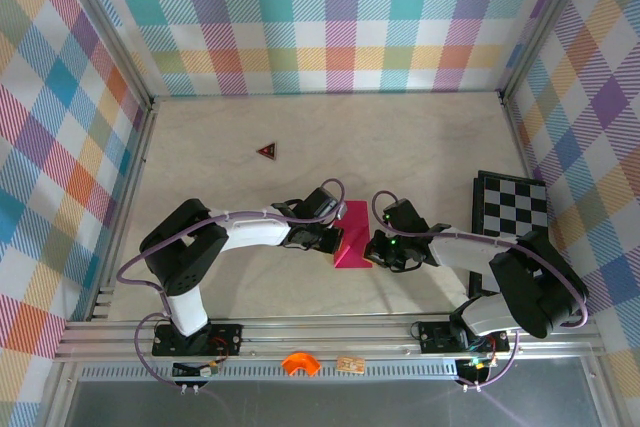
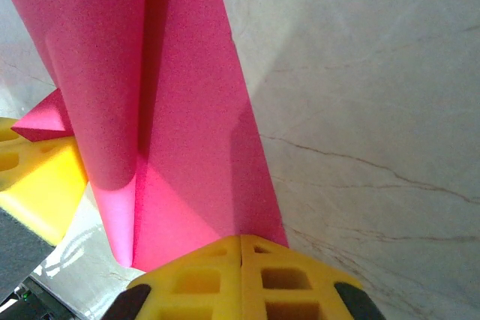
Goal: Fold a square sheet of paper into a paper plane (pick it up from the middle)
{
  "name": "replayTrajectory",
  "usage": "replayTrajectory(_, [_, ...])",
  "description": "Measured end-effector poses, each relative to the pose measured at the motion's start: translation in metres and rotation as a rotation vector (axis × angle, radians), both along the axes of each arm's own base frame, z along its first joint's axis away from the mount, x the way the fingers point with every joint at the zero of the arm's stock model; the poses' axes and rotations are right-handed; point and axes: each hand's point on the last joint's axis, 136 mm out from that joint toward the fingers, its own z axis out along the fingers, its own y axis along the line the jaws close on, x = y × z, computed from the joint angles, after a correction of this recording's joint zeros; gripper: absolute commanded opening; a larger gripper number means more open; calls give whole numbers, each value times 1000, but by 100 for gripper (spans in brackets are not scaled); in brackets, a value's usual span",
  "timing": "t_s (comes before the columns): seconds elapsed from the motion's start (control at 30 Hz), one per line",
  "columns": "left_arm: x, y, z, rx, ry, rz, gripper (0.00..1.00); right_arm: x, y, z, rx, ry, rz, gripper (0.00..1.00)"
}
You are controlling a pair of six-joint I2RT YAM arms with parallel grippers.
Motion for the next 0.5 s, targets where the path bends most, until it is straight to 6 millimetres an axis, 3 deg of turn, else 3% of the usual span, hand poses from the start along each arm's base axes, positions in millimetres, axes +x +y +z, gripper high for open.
replayTrajectory(0.5, [2,-3,2,-13,-10,-3,1,0,0,0,-2,1,0,6])
